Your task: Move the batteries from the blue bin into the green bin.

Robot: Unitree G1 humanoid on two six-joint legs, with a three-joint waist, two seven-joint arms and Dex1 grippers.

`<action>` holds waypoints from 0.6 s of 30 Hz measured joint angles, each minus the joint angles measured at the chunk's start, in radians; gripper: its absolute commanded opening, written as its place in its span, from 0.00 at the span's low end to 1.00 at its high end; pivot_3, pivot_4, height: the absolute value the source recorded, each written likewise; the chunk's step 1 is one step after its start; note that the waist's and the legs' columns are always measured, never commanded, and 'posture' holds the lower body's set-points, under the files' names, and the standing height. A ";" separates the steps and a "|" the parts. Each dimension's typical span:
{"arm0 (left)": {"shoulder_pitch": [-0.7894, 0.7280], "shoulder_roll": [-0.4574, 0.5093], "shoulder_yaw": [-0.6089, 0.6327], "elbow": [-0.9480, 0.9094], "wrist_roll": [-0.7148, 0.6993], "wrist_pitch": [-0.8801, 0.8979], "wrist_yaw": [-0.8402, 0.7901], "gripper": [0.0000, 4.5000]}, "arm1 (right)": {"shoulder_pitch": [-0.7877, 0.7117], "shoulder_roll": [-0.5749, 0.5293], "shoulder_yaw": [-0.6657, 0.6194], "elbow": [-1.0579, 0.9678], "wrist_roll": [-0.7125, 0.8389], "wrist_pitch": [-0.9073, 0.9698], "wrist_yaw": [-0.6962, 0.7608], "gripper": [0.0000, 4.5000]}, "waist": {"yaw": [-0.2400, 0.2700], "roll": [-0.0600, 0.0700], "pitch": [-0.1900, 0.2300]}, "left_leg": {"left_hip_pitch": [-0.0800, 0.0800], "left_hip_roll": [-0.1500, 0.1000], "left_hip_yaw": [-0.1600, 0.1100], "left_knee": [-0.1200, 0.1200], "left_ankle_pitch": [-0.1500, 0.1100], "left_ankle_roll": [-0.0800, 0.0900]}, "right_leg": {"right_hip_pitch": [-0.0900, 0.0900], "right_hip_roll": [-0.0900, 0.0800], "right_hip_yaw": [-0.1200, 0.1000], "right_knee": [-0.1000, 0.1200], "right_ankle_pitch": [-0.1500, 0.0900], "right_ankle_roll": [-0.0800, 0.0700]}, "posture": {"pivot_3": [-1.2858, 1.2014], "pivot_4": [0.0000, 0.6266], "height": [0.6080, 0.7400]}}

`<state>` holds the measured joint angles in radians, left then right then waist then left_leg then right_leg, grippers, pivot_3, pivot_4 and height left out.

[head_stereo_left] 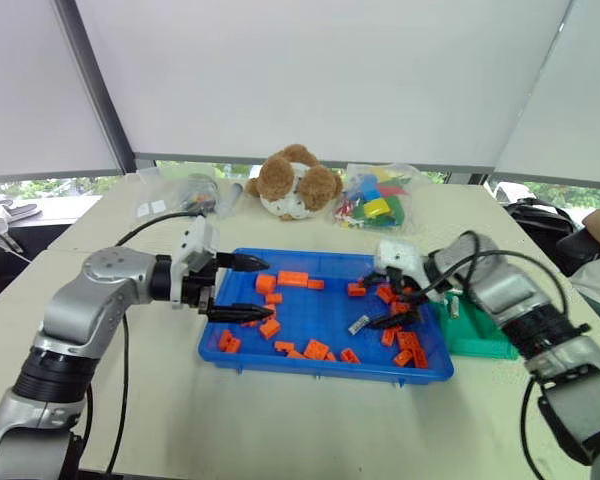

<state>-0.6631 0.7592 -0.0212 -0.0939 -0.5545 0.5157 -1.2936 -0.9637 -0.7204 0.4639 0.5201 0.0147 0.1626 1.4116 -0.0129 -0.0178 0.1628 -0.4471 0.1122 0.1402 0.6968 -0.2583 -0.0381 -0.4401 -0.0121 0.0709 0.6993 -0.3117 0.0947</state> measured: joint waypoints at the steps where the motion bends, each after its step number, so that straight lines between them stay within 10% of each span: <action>1: 0.003 0.002 0.001 -0.004 -0.001 0.004 0.004 1.00 | -0.007 0.013 0.008 0.042 -0.016 -0.029 0.013 1.00 | 0.000 0.000 0.000 | 0.000 0.000 0.000 0.000 0.000 0.000 | 0.000 0.000 0.000 0.000 0.000 0.000 | 0.52 0.24 0.72; 10: 0.051 0.023 0.026 -0.070 -0.023 0.029 0.050 1.00 | -0.134 0.138 0.025 0.369 -0.152 -0.252 0.051 1.00 | -0.005 0.000 0.000 | 0.001 0.000 0.001 0.000 0.000 0.000 | 0.000 0.000 0.000 0.001 0.000 0.000 | 0.52 0.24 0.72; 13: 0.057 0.027 0.038 -0.076 -0.025 0.032 0.059 1.00 | -0.145 0.154 0.024 0.412 -0.177 -0.300 0.058 0.83 | -0.002 0.000 0.000 | 0.002 0.000 0.001 0.000 0.000 -0.001 | 0.001 0.000 0.000 0.001 0.000 0.000 | 0.52 0.24 0.72; 18: 0.065 0.028 0.038 -0.084 -0.026 0.045 0.070 1.00 | -0.155 0.165 0.018 0.451 -0.201 -0.356 0.069 0.25 | -0.004 0.000 0.000 | 0.003 0.000 0.000 0.000 0.000 -0.001 | 0.003 0.000 0.000 0.001 0.000 0.000 | 0.52 0.24 0.72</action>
<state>-0.5980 0.7868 0.0170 -0.1784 -0.5801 0.5612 -1.2235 -1.1184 -0.5552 0.4824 0.9711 -0.1860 -0.1939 1.4802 -0.0172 -0.0176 0.1630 -0.4438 0.1127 0.1407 0.6970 -0.2580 -0.0387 -0.4376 -0.0121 0.0705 0.7004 -0.3117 0.0948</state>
